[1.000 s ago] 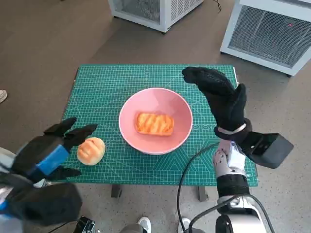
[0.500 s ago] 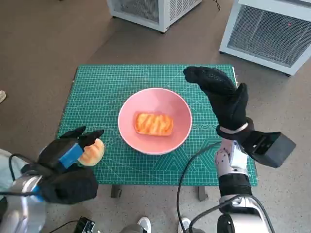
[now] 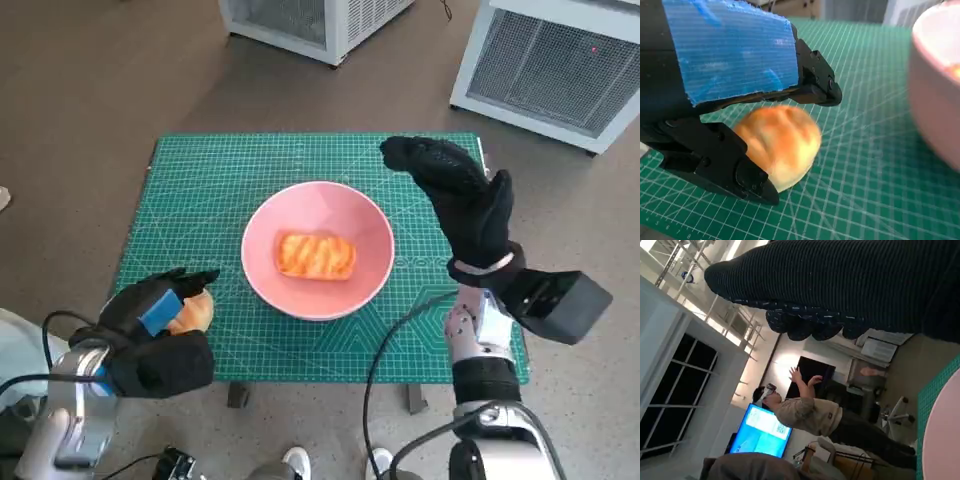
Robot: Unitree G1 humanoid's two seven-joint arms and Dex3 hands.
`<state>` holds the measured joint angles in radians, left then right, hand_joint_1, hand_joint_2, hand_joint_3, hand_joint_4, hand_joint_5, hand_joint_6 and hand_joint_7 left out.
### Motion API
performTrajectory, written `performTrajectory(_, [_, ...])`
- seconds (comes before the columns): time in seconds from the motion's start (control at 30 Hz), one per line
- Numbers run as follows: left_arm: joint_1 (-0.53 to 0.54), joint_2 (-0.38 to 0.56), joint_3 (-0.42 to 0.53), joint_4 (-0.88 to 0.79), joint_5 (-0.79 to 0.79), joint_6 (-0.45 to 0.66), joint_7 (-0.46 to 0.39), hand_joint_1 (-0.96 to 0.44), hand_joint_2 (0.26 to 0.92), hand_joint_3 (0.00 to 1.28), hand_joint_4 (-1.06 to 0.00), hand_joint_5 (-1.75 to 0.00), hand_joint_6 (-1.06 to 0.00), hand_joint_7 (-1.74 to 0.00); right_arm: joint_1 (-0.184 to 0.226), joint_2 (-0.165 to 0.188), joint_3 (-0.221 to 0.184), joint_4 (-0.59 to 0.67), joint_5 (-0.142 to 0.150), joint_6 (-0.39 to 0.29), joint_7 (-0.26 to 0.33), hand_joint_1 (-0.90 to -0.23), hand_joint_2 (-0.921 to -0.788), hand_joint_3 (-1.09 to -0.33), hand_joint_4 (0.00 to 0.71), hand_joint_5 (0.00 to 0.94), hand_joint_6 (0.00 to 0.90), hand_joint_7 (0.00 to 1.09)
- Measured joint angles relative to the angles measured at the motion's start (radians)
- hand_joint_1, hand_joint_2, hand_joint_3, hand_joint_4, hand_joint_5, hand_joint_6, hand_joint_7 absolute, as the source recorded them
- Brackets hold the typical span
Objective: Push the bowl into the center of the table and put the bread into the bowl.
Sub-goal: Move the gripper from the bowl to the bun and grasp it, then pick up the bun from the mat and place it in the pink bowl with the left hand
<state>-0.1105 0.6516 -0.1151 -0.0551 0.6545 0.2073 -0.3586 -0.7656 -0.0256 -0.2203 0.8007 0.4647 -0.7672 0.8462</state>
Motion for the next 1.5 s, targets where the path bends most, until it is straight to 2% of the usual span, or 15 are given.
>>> performTrajectory(0.07, [-0.009, 0.001, -0.007, 0.013, 0.011, 0.0, 0.005, 0.11, 0.86, 0.06, -0.64, -0.08, -0.73, -0.1, 0.0, 0.0, 0.0, 0.0, 0.0, 0.001, 0.001, -0.691, -0.921, -0.762, 0.166, 0.0, -0.001, 0.57])
performTrajectory(0.13, [-0.019, 0.002, -0.013, 0.026, 0.024, 0.0, 0.018, 0.12, 0.875, 0.07, -0.69, -0.1, -0.77, -0.12, 0.0, 0.0, -0.001, 0.0, 0.0, 0.003, 0.002, -0.691, -0.921, -0.762, 0.166, 0.0, -0.001, 0.57])
performTrajectory(0.17, [-0.025, 0.003, -0.016, 0.034, 0.034, -0.001, 0.024, 0.09, 0.885, 0.08, -0.67, -0.31, -0.73, -0.35, 0.0, 0.0, -0.001, 0.0, 0.0, 0.003, 0.002, -0.691, -0.921, -0.762, 0.166, 0.0, -0.001, 0.57])
performTrajectory(0.2, [-0.028, 0.004, -0.018, 0.039, 0.041, -0.001, 0.031, 0.06, 0.898, 0.1, -0.65, -0.63, -0.66, -0.7, 0.0, 0.0, -0.001, 0.0, 0.0, 0.004, 0.002, -0.691, -0.921, -0.763, 0.165, 0.0, -0.001, 0.57])
performTrajectory(0.27, [-0.032, 0.007, -0.022, 0.052, 0.052, -0.008, 0.052, 0.03, 0.909, 0.11, -0.65, -0.9, -0.6, -0.98, 0.0, 0.0, -0.001, 0.0, 0.0, 0.005, 0.002, -0.692, -0.921, -0.763, 0.165, 0.0, -0.001, 0.57])
performTrajectory(0.33, [-0.033, 0.009, -0.023, 0.064, 0.055, -0.022, 0.075, 0.01, 0.909, 0.1, -0.69, -1.04, -0.6, -1.1, 0.0, -0.001, -0.002, 0.0, 0.0, 0.005, 0.002, -0.693, -0.921, -0.763, 0.165, 0.0, -0.001, 0.57])
performTrajectory(0.6, [-0.033, 0.018, -0.023, 0.083, 0.053, -0.062, 0.121, 0.0, 0.882, 0.09, -0.74, -1.12, -0.69, -1.09, 0.0, -0.001, -0.002, 0.0, 0.0, 0.005, 0.002, -0.7, -0.921, -0.763, 0.165, 0.0, -0.001, 0.57])
performTrajectory(0.97, [-0.028, 0.019, 0.013, 0.063, 0.019, -0.059, 0.111, 0.0, 0.886, 0.08, -0.76, -1.1, -0.67, -1.12, 0.0, -0.001, -0.002, 0.0, 0.0, 0.005, 0.002, -0.702, -0.921, -0.764, 0.166, 0.001, -0.001, 0.57])
performTrajectory(1.1, [-0.027, 0.022, 0.048, 0.003, 0.0, -0.042, 0.085, 0.0, 0.893, 0.08, -0.75, -1.12, -0.66, -1.12, 0.0, -0.001, -0.003, -0.001, 0.0, 0.005, 0.002, -0.702, -0.921, -0.764, 0.166, 0.0, -0.001, 0.57])
performTrajectory(1.5, [-0.081, 0.023, 0.149, -0.26, -0.033, -0.006, 0.052, 0.0, 0.89, 0.03, -0.83, -1.0, -0.71, -1.09, 0.0, -0.002, -0.008, 0.0, 0.0, 0.005, 0.002, -0.702, -0.921, -0.763, 0.168, 0.002, -0.001, 0.58])
